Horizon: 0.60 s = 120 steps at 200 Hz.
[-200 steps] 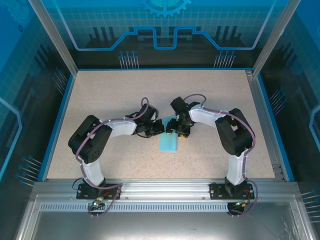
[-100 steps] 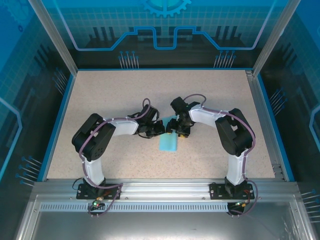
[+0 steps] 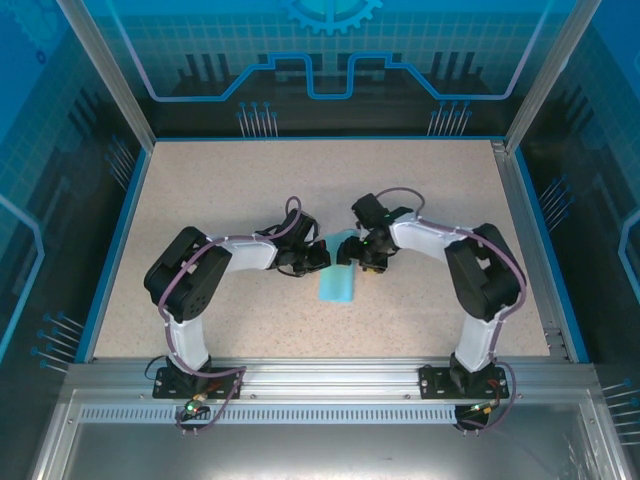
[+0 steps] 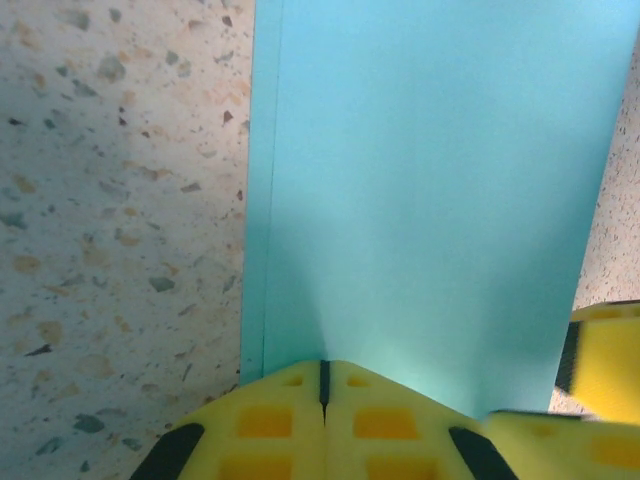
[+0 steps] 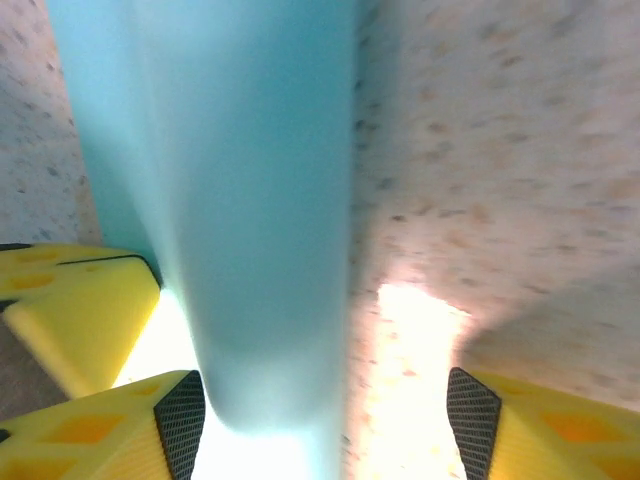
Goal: Fold a paper plane with a square sheet of paper (pick it up from the middle)
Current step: Hold the square sheet of paper at the center of the table.
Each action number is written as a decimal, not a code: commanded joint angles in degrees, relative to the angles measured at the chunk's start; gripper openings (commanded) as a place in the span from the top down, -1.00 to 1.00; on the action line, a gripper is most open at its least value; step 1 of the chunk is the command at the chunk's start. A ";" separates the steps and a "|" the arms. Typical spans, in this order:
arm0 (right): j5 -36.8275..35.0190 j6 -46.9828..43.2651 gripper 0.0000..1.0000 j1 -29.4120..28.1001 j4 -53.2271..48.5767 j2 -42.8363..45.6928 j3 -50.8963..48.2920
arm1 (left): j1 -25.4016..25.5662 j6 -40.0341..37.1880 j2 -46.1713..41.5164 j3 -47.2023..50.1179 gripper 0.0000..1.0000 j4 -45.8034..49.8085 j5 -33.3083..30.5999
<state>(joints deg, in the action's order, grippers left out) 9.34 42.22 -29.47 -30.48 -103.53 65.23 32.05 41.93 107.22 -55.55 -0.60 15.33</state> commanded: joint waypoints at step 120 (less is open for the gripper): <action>17.96 -3.18 1.00 2.37 20.02 0.79 -8.30 | 0.54 -0.78 2.03 0.93 1.00 1.69 -0.70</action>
<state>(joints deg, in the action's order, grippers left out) 26.20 39.40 -27.66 -12.53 -101.67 58.57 32.05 41.91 107.22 -55.55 -0.60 15.33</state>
